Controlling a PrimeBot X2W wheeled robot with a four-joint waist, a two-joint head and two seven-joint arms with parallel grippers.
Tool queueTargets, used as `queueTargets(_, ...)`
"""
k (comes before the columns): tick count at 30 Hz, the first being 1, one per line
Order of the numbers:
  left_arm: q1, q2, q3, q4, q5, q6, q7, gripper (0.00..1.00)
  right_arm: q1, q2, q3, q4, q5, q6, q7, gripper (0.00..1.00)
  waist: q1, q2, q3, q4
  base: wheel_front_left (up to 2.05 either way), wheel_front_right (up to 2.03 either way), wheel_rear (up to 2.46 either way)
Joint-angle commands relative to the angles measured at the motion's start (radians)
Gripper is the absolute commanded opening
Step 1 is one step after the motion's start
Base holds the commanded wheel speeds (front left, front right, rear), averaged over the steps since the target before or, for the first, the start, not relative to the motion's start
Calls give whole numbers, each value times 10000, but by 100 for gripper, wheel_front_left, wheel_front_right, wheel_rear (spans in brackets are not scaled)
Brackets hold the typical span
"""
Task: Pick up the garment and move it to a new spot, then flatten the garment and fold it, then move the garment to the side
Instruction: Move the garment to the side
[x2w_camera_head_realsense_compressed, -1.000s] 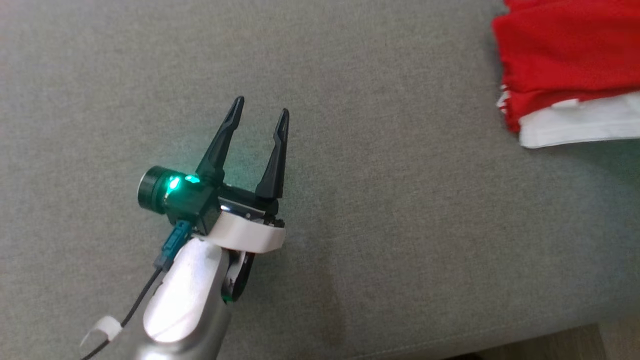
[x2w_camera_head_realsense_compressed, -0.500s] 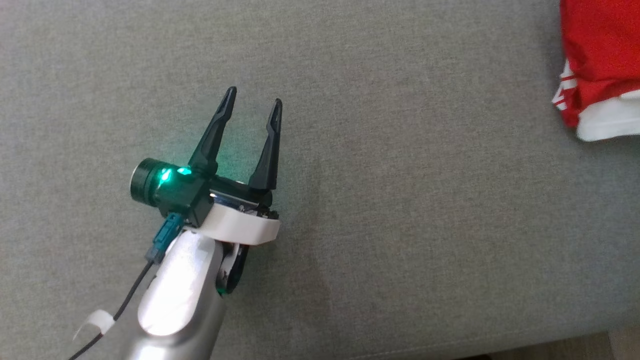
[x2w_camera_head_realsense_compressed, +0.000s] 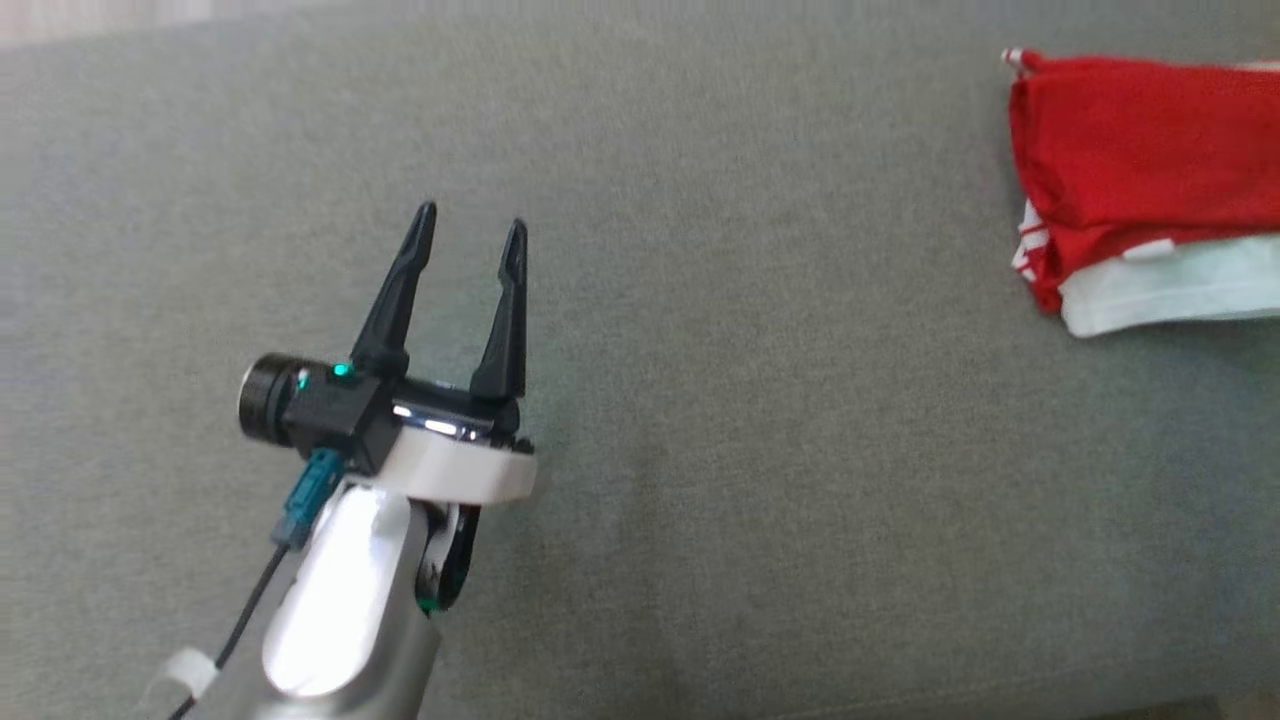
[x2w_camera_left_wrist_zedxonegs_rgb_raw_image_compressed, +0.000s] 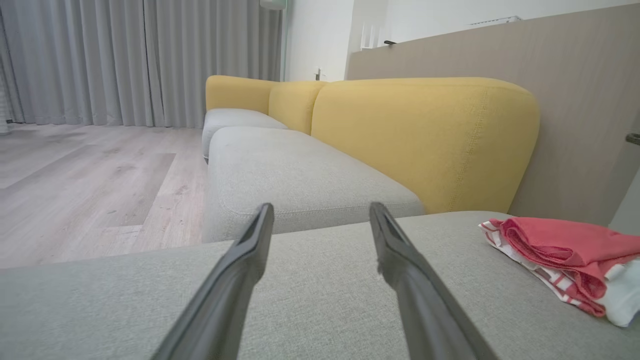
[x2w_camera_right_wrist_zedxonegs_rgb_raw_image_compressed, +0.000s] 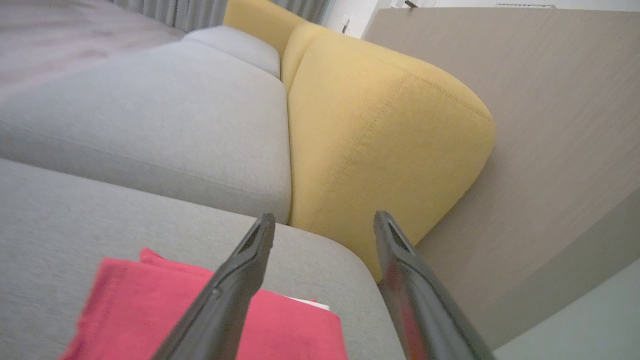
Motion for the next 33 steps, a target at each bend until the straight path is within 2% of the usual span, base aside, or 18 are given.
queueTargets(1,-18,47,377,-356,-38,37,-51,100,85,-28,98,-477,100,-7,-120,100,1,0,-409,157,0,0,0)
queueTargets(8,615,47,815,-426,-18,73,-51,100,1014,1757,166,-1769,820,-7,-875,100,1,0,-1243,478,0,0,0)
queueTargets(13,1153,47,1006,-314,-97,-60,-51,100,2010,3185,-72,-1866,1253,-7,-1635,100,1,0,-1746,704,0,0,0)
queueTargets(16,1457,47,1030,-344,-139,-70,-51,100,2860,3713,-185,-1673,1382,-7,-2200,100,1,0,-1977,864,0,0,0)
queueTargets(21,1995,47,1081,-70,-583,-58,-51,100,4094,3998,-78,-1364,1195,-7,-2688,100,1,0,-2241,1001,0,0,0)
queueTargets(25,2258,47,1200,35,-608,-136,-51,100,4729,4034,149,-1160,1475,-7,-2784,100,1,0,-2384,1069,0,0,0)
queueTargets(33,2459,47,1398,26,-618,-107,-51,100,5269,4039,258,-1640,1919,-7,-2798,100,1,0,-2433,1081,0,0,0)
